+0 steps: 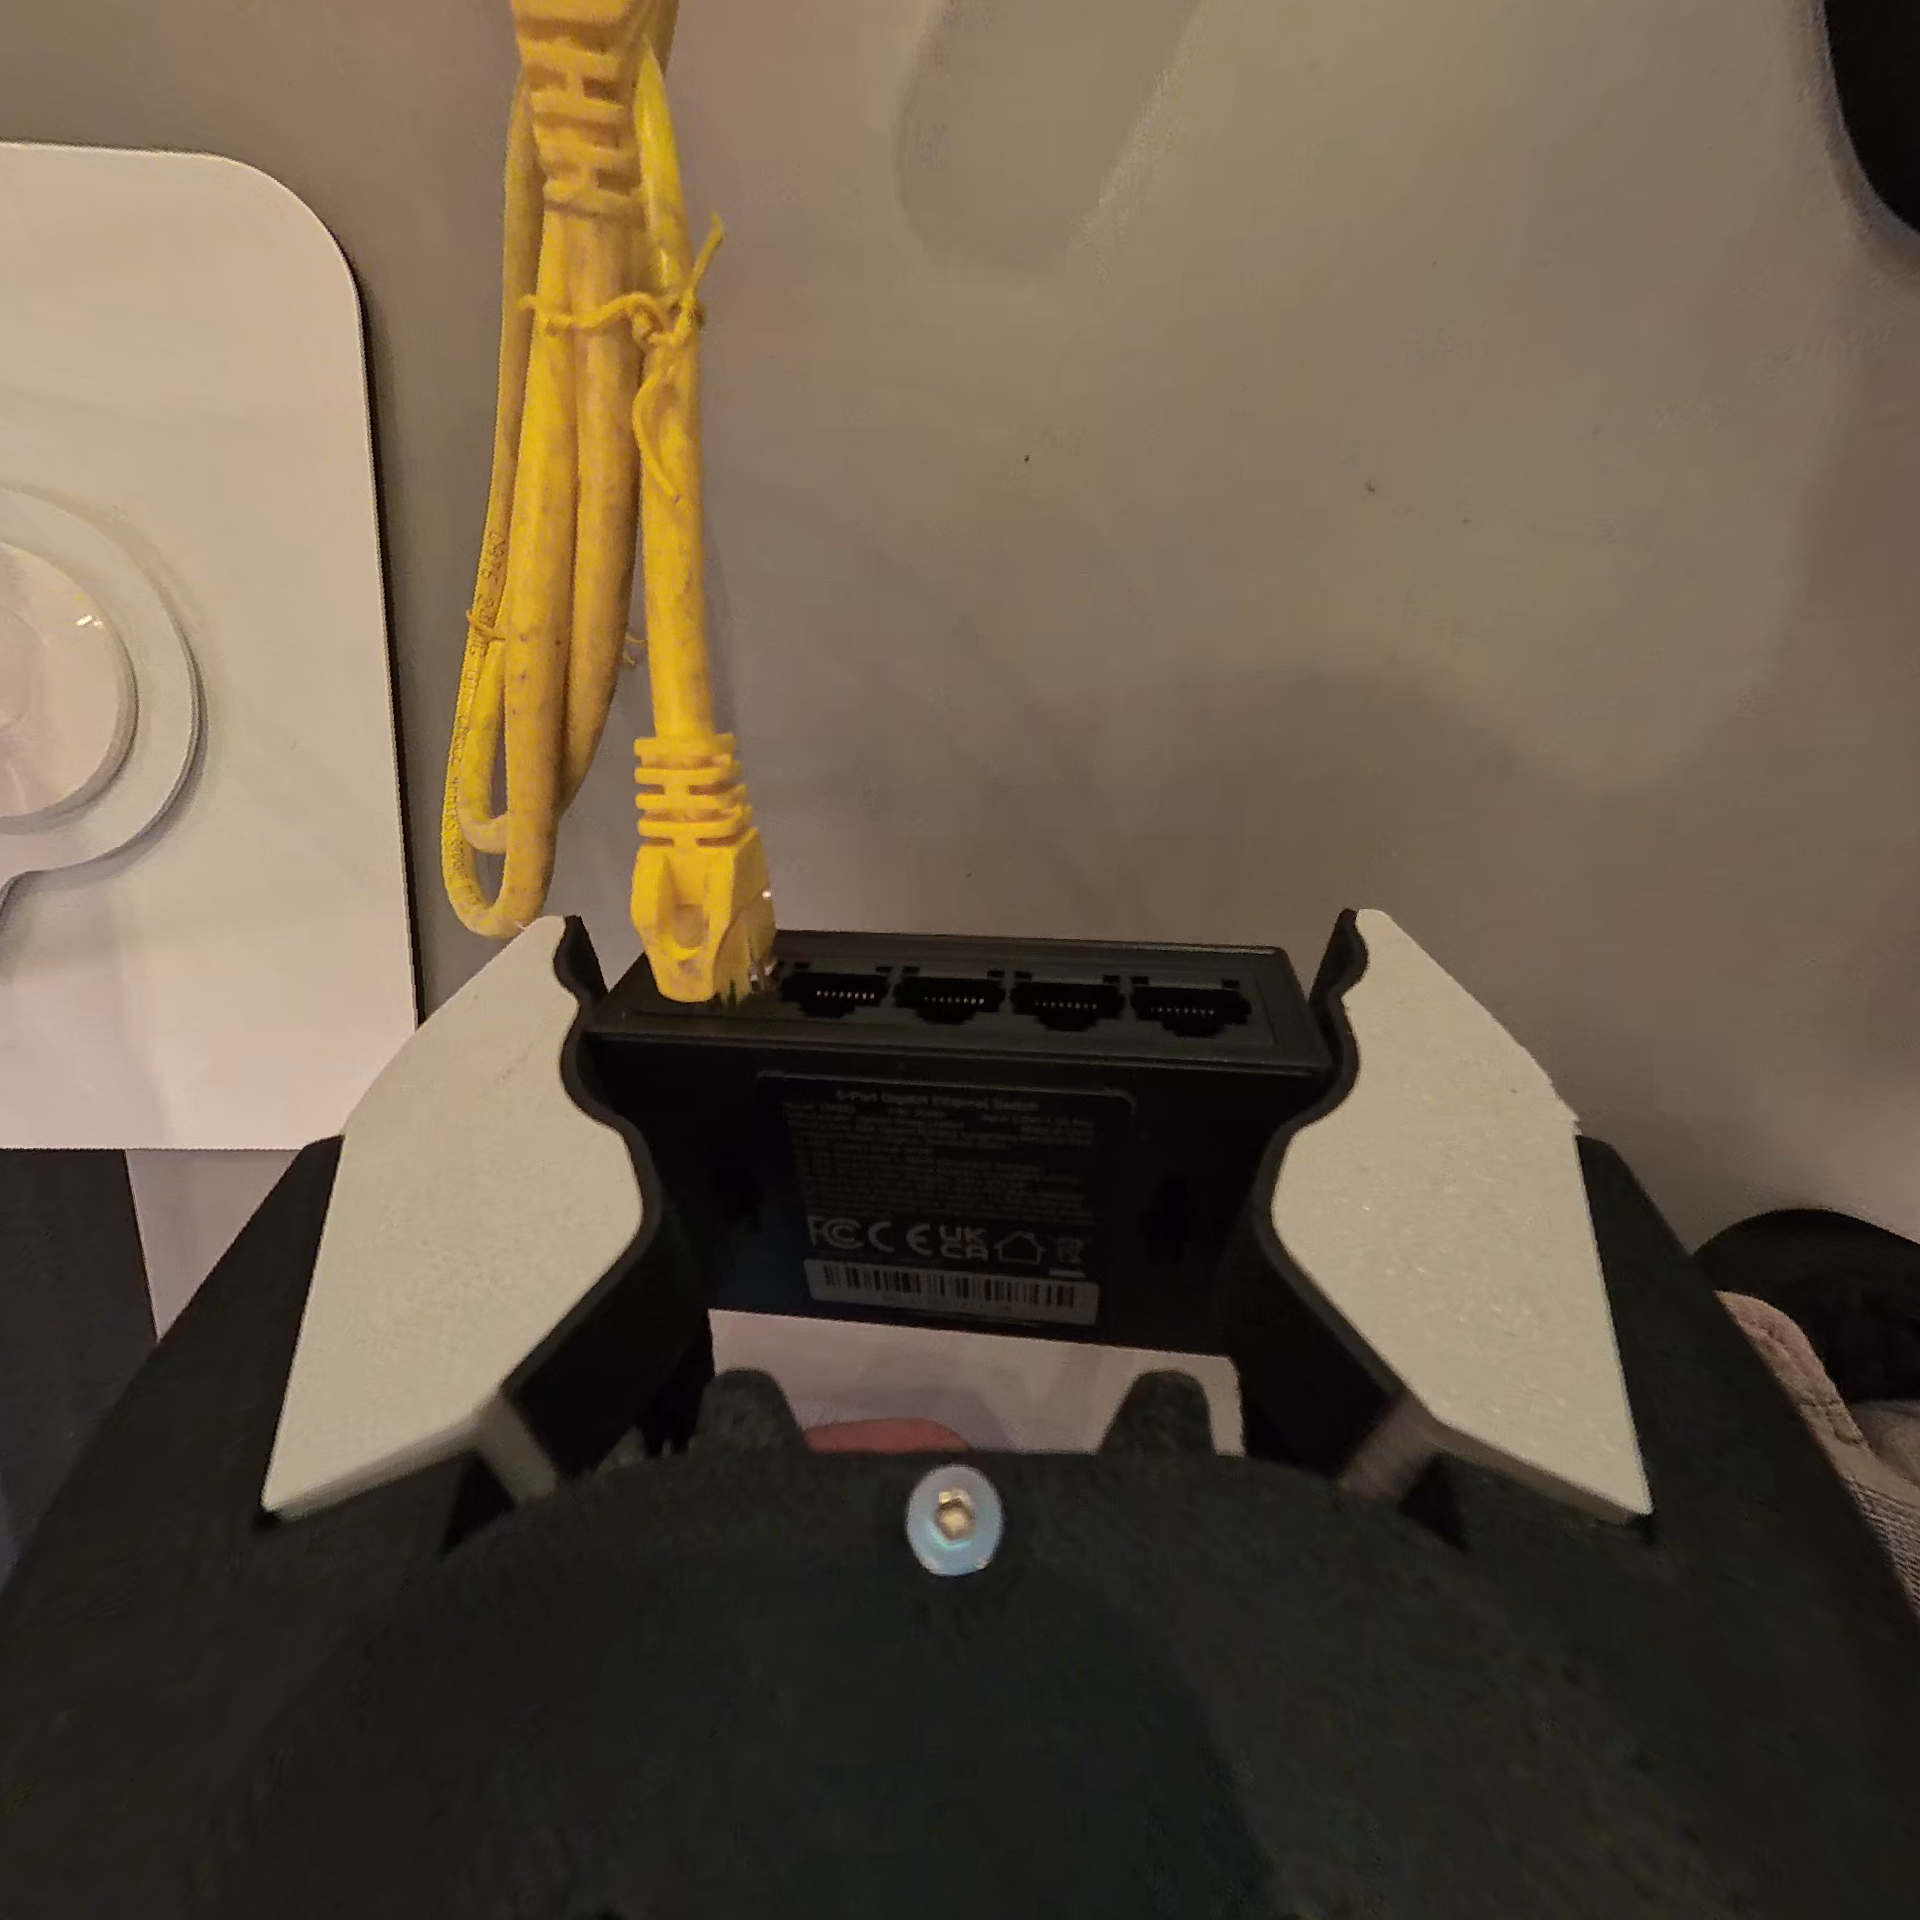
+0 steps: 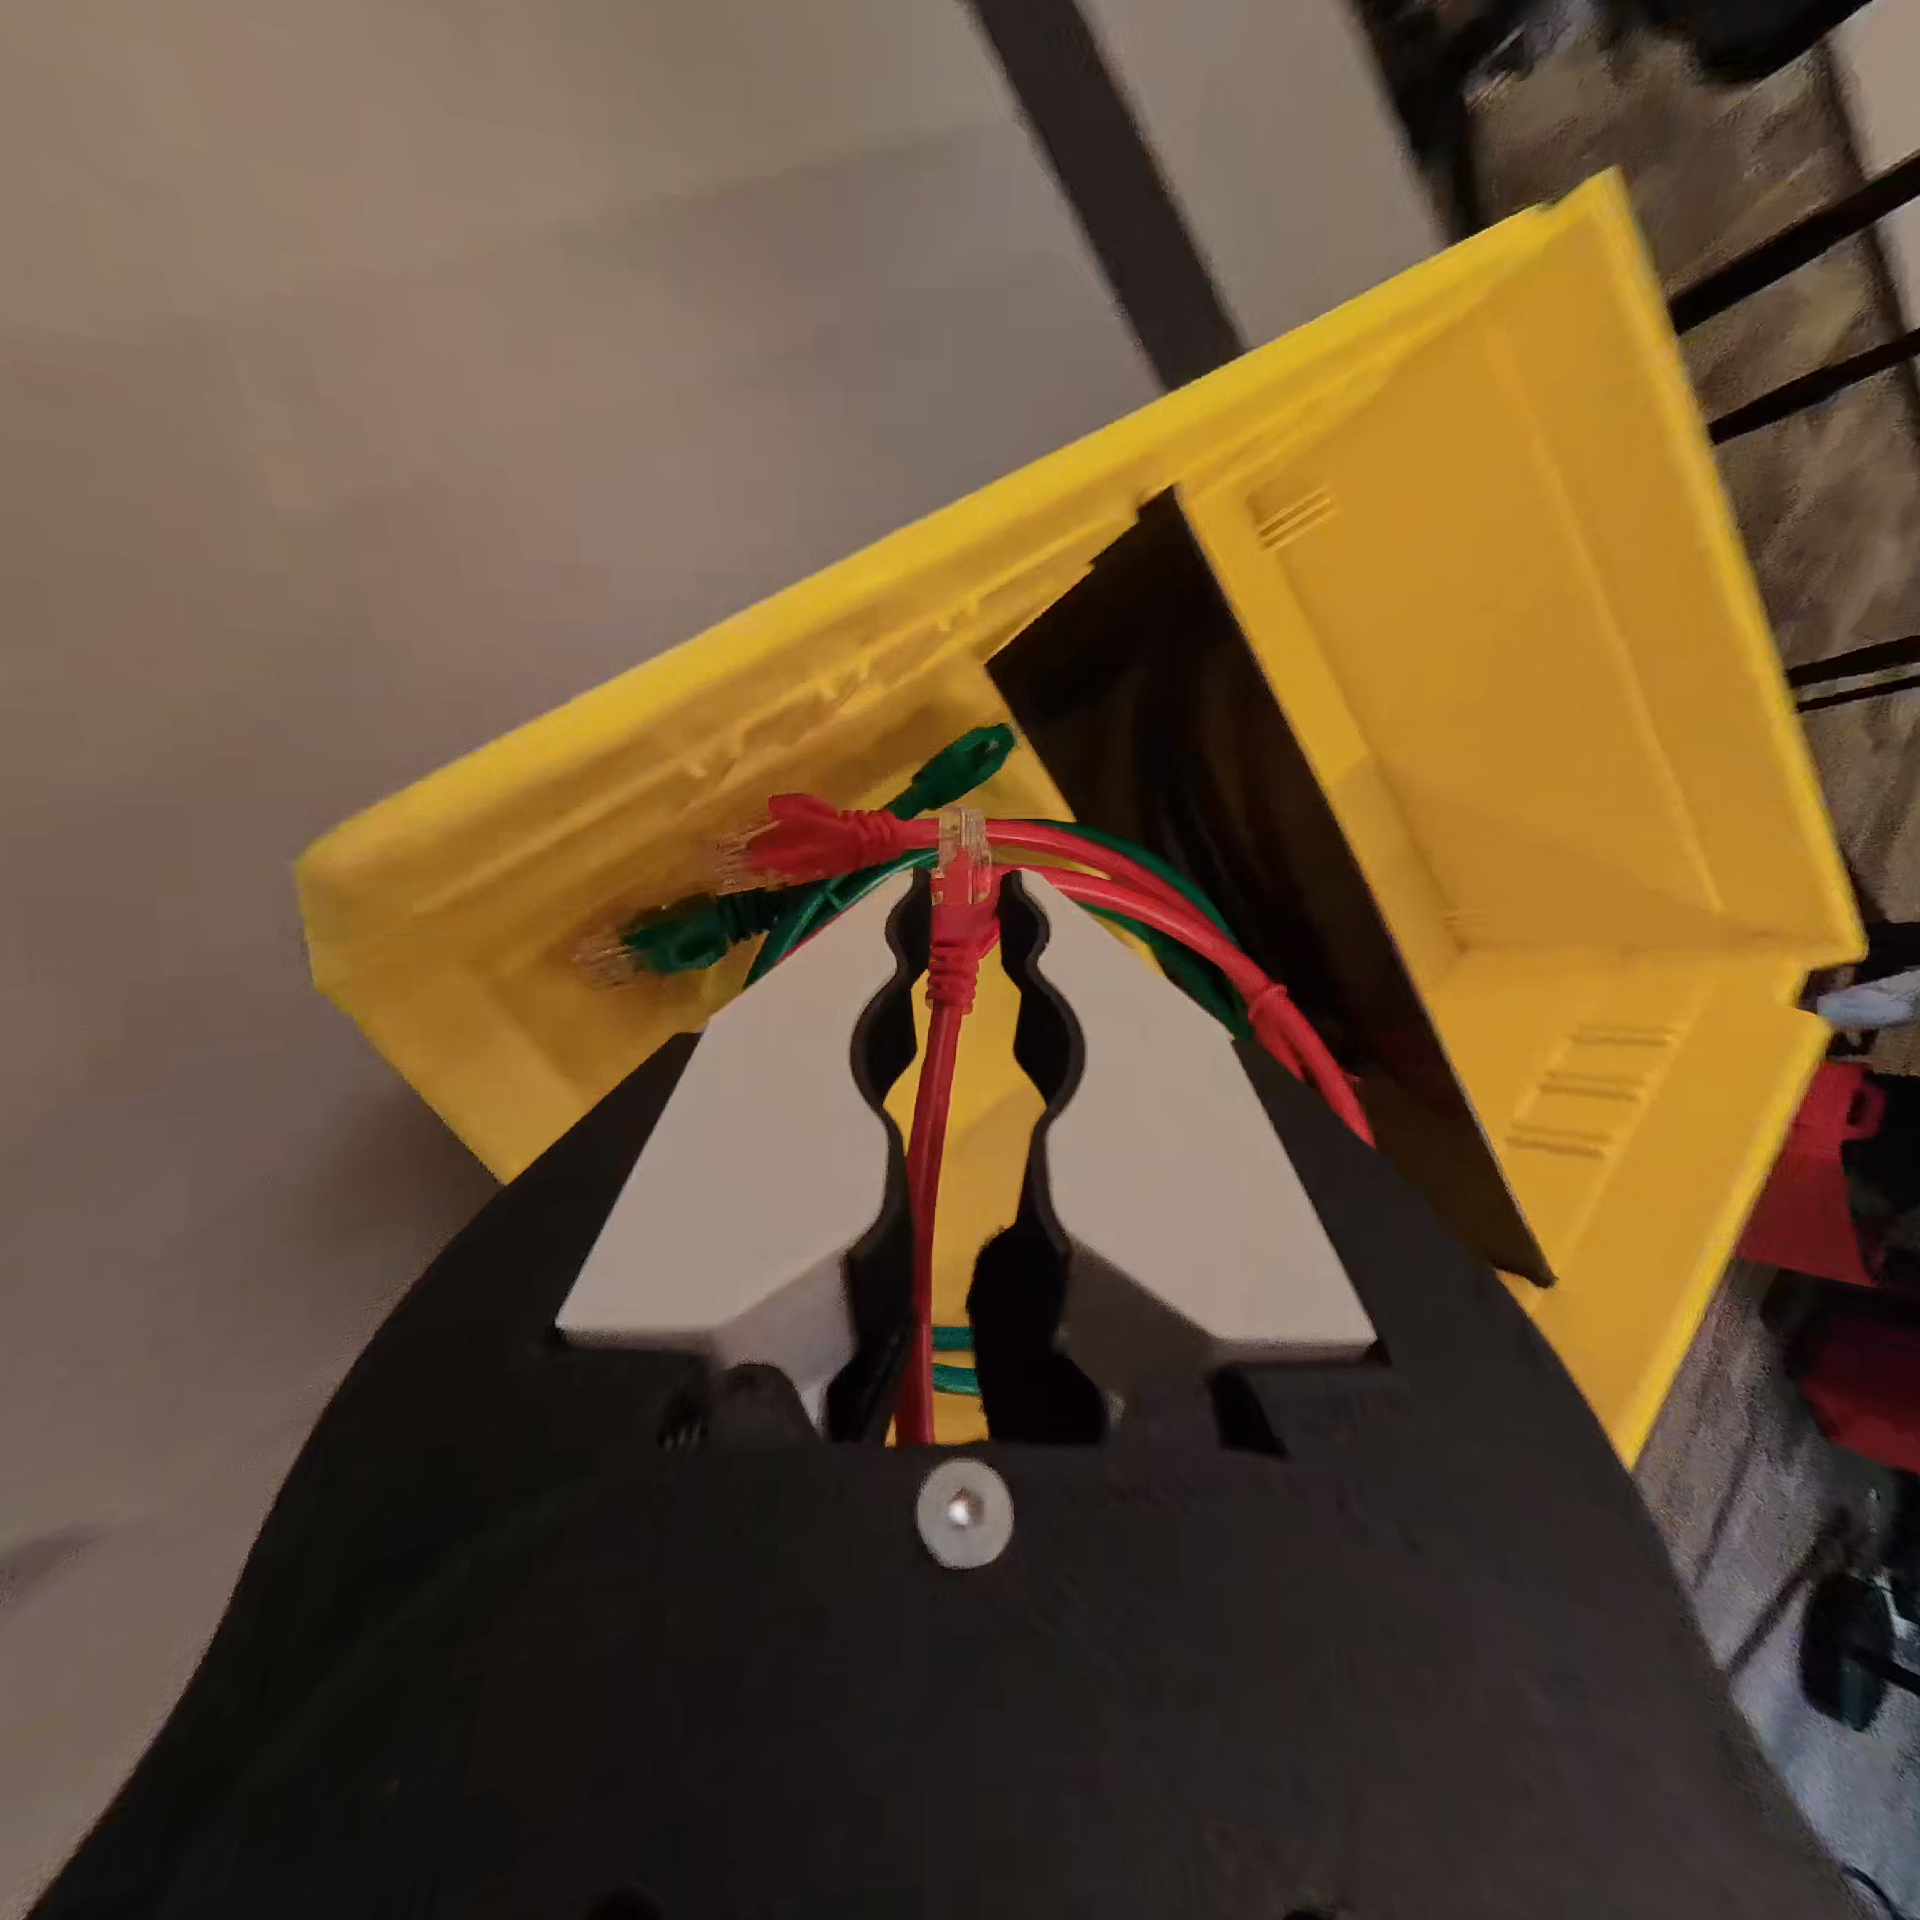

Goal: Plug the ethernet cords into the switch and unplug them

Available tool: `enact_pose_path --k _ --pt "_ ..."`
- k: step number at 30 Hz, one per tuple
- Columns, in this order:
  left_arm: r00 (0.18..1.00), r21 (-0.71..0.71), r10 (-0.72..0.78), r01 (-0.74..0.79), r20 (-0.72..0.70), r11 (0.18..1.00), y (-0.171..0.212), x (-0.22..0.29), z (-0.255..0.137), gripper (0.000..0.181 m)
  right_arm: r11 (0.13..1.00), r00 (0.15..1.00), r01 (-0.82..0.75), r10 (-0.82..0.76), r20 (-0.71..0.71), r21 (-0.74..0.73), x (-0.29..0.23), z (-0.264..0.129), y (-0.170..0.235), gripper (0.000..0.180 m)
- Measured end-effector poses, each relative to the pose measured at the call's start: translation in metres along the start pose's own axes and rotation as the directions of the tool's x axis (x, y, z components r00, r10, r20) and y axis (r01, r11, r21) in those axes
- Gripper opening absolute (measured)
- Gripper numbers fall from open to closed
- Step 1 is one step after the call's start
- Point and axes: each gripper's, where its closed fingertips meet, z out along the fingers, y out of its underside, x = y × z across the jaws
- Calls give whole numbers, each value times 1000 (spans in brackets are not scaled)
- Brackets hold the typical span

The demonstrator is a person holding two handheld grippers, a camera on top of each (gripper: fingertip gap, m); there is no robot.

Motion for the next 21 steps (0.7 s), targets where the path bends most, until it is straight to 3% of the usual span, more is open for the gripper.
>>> enact_pose_path --k 3,5,7,12,16,21 --pt "1000 -1 -1 1 1 1000 1 0 0 127 994 998 -2 9 64 -113 -6 12 8 12" --pt "1000 0 -1 1 1 1000 1 0 -1 127 994 996 30 -21 85 -110 -5 7 -2 15" --pt "1000 5 -4 4 -1 1000 1 -1 -1 127 985 994 45 -27 107 -167 -4 1 -3 44" --pt "1000 15 -11 11 -5 1000 3 -2 -2 127 966 986 91 -54 157 -243 -1 -9 1 75" --pt "1000 25 -15 15 -3 1000 4 -3 -5 127 964 988 110 -81 131 -240 10 -29 -7 78" --pt "1000 28 -18 18 0 999 5 -3 -8 127 959 966 241 -252 -61 -150 32 -73 -57 64"
